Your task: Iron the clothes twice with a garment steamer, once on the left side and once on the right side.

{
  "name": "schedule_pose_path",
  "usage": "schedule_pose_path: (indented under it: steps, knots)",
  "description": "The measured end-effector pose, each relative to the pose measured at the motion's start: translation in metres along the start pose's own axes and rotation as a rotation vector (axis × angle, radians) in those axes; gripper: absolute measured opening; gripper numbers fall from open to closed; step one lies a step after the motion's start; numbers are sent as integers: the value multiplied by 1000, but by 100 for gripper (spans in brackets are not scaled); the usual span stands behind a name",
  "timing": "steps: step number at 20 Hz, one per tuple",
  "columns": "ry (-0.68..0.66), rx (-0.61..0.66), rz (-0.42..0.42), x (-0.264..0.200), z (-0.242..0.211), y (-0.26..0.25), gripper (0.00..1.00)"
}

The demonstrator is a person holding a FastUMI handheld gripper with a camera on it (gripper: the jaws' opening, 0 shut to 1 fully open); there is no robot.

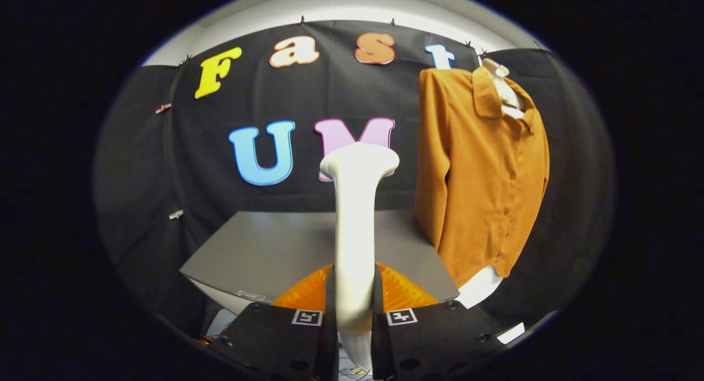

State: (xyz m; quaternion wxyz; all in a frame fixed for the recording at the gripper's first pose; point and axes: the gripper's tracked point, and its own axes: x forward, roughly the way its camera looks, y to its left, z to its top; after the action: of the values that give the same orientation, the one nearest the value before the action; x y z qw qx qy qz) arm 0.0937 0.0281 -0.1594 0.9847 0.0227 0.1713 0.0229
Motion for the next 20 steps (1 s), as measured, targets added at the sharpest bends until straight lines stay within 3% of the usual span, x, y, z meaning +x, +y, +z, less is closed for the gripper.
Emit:
schedule_pose_path:
  steps: [5,10,20]
  knots:
    - [-160,-18,-15,-41,58,-43,27]
    - [-273,-10,-46,-60,88,-93,27]
    - [-408,-11,-87,-28,97,-195,26]
